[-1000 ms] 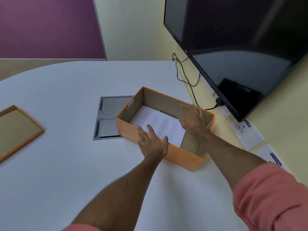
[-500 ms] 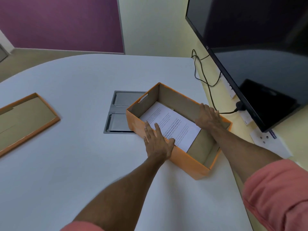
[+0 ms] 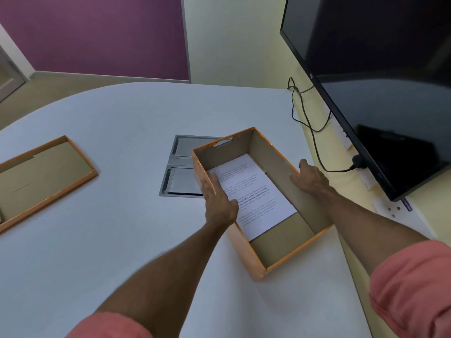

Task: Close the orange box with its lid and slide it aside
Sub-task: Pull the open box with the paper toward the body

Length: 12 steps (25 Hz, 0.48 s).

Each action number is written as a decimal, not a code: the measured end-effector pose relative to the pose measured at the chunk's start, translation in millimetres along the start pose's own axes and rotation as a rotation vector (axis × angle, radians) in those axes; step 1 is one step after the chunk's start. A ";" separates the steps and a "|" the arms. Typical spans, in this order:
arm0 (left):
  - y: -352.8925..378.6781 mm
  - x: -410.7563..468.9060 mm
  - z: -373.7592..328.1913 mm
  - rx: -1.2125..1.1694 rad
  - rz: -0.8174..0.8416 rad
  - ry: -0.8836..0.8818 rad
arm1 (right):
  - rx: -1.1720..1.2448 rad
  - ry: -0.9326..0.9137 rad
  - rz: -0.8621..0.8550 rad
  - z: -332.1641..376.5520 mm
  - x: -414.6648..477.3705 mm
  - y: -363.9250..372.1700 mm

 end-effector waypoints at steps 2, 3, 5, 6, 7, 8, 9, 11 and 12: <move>5.3 -3.2 -1.9 -0.191 -0.003 -0.174 | 0.044 0.011 0.138 2.6 3.1 3.9; 7.1 -3.7 -2.6 -0.270 0.000 -0.219 | 0.060 0.010 0.164 4.1 3.8 4.4; 3.2 -4.3 -2.9 -0.355 0.001 -0.233 | 0.095 0.024 0.157 5.5 1.4 3.0; -2.3 -4.2 -1.7 -0.377 -0.006 -0.229 | 0.115 0.034 0.152 5.4 -1.1 2.7; -9.0 -4.0 0.0 -0.399 -0.013 -0.215 | 0.140 0.039 0.151 5.4 -4.2 3.5; -16.5 -3.6 1.4 -0.415 -0.016 -0.188 | 0.171 0.045 0.153 5.9 -8.4 4.7; -25.4 -3.5 2.8 -0.422 -0.016 -0.154 | 0.204 0.050 0.155 7.3 -14.1 5.6; -47.5 -4.0 6.4 -0.437 0.002 -0.100 | 0.258 0.066 0.153 13.3 -30.3 8.2; -58.5 -3.7 9.6 -0.460 0.014 -0.088 | 0.273 0.073 0.151 16.2 -38.9 10.0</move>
Point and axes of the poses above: each hand's wrist, its own x-axis towards the middle knuckle, its own y-axis out of the palm, z = x × y, the point moved 4 cm from there along x, towards the middle knuckle, and after that the axes turned 10 degrees about y, right-handed, at the moved point
